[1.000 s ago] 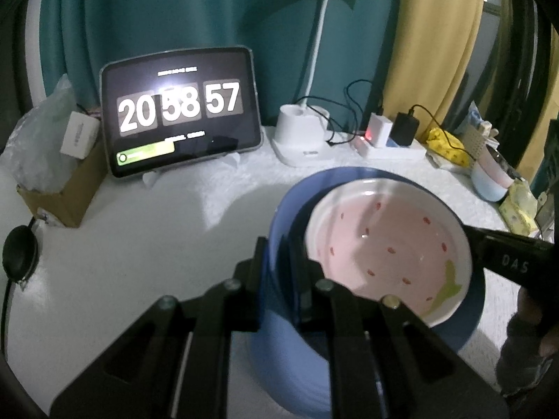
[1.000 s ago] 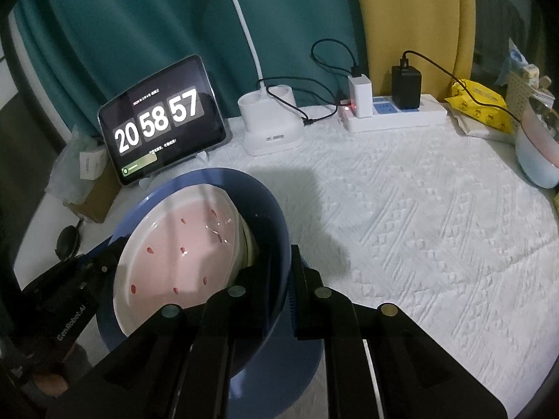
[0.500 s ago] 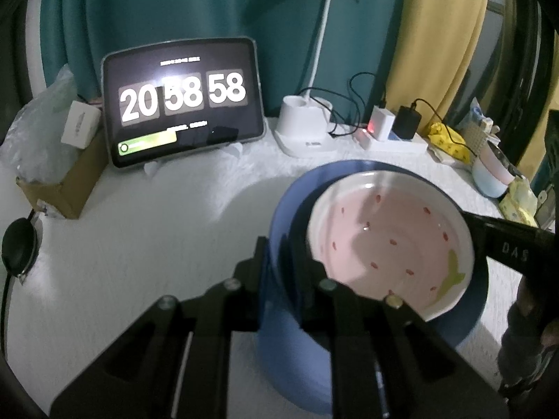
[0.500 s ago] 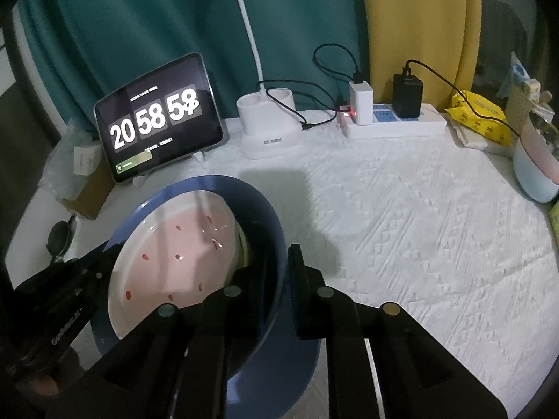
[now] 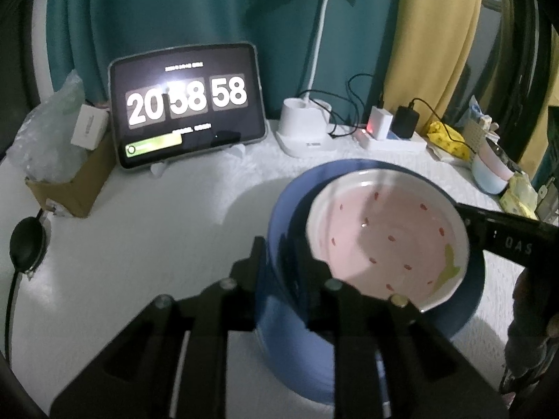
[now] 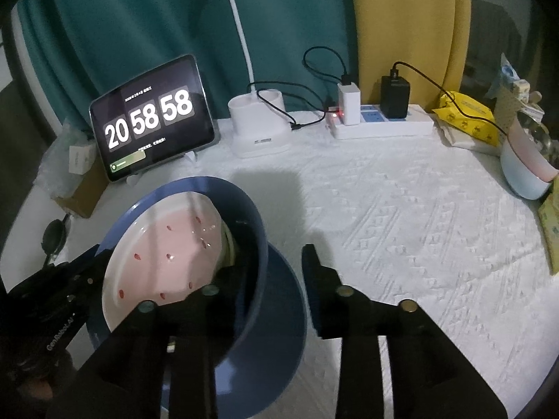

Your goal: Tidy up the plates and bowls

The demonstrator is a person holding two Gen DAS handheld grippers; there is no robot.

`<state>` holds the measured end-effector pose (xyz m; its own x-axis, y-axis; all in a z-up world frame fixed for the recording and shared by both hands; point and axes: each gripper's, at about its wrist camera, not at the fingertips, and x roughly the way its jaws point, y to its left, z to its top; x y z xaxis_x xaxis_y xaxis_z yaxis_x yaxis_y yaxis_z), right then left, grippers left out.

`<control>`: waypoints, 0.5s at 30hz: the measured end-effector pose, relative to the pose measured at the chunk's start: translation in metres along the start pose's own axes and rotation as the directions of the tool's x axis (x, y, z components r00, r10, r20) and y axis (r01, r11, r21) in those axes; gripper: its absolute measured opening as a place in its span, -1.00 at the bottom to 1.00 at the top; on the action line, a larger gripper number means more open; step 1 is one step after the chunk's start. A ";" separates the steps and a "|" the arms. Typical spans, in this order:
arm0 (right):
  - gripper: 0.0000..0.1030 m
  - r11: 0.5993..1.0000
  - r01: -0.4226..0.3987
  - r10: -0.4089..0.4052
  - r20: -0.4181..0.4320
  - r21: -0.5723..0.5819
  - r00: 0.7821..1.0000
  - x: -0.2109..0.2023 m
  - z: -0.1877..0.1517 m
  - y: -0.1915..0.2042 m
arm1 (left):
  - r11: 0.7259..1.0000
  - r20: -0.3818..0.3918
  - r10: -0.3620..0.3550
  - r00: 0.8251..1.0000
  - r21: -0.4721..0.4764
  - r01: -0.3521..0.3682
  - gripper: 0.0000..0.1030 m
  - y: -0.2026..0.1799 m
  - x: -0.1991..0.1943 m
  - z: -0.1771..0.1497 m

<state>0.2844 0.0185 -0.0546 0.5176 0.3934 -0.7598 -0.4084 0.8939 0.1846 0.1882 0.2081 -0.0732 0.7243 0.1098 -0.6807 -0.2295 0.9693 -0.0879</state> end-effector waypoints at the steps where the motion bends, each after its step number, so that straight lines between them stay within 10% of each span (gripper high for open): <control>1: -0.29 1.000 -0.002 0.002 0.001 0.000 1.000 -0.002 -0.001 -0.001 | 1.000 0.004 0.003 1.000 -0.001 -0.003 -0.57 0.000 -0.002 0.000; 6: -0.23 1.000 0.000 0.000 0.009 -0.005 1.000 -0.009 -0.005 -0.002 | 0.999 0.039 0.035 0.999 -0.006 -0.035 -0.50 -0.001 -0.016 -0.001; 10: -0.17 1.000 0.002 -0.002 0.019 -0.007 1.000 -0.016 -0.007 -0.003 | 0.998 0.075 0.062 0.995 -0.006 -0.062 0.15 -0.004 -0.029 -0.004; 15: -0.14 1.000 0.005 -0.005 0.035 -0.008 0.999 -0.027 -0.012 -0.004 | 0.995 0.151 0.094 0.984 0.005 -0.096 0.32 -0.010 -0.050 -0.006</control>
<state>0.2630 0.0013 -0.0420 0.5452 0.3966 -0.7386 -0.4122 0.8940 0.1757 0.1504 0.1916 -0.0426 0.7893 0.2328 -0.5681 -0.2951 0.9553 -0.0186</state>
